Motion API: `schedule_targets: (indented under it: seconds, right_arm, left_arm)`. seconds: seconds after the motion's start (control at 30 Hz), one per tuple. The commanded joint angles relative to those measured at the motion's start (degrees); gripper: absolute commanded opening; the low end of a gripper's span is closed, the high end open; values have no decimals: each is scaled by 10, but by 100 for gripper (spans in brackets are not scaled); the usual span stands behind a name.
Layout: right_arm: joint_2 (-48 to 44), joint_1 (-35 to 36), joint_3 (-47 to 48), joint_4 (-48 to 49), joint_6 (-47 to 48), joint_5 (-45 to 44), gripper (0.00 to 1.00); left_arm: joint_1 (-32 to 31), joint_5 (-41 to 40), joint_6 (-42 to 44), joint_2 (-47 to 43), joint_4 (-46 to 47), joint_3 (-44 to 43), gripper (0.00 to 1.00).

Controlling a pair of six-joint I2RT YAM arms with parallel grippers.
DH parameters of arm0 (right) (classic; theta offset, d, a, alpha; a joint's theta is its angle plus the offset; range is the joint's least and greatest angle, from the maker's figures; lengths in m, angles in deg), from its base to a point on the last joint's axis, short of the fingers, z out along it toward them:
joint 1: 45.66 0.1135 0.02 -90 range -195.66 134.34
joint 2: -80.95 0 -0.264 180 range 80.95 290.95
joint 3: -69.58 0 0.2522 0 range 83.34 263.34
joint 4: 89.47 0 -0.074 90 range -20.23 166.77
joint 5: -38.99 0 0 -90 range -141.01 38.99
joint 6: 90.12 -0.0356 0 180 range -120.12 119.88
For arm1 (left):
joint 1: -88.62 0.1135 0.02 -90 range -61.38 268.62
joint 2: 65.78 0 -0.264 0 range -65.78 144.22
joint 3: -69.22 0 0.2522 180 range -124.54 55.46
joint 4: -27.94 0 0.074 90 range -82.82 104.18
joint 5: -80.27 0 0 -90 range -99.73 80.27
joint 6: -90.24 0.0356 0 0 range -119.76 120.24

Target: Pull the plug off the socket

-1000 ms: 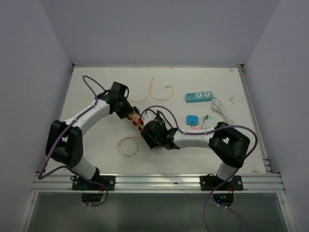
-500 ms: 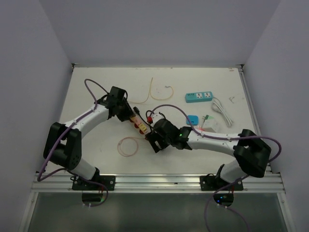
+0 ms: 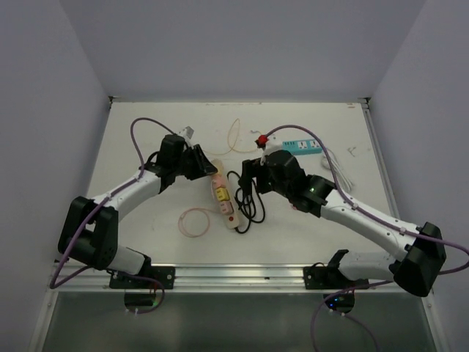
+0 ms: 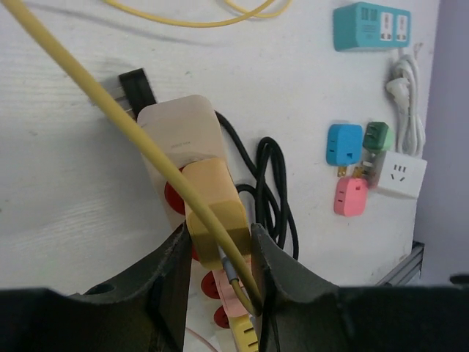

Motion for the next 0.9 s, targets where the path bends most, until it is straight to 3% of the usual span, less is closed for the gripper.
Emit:
schedule_targets:
  seconds: [0.0,0.17,0.4,0.87]
  right_arm:
    - [15,-70,6,60,-64,64,80]
    - [99,-132,49,99,-93,189,80]
    - [175,-172,70,180,-168,263,80]
    - [277,-183,153,178,-184,262,79]
  left_arm:
    - [-2,86,40,-39,134,8,0]
    - [-3,131,54,-57,194,28,0]
    - [-3,162,75,-63,232,39,0]
    - [-17,194,93,-60,268,55,0]
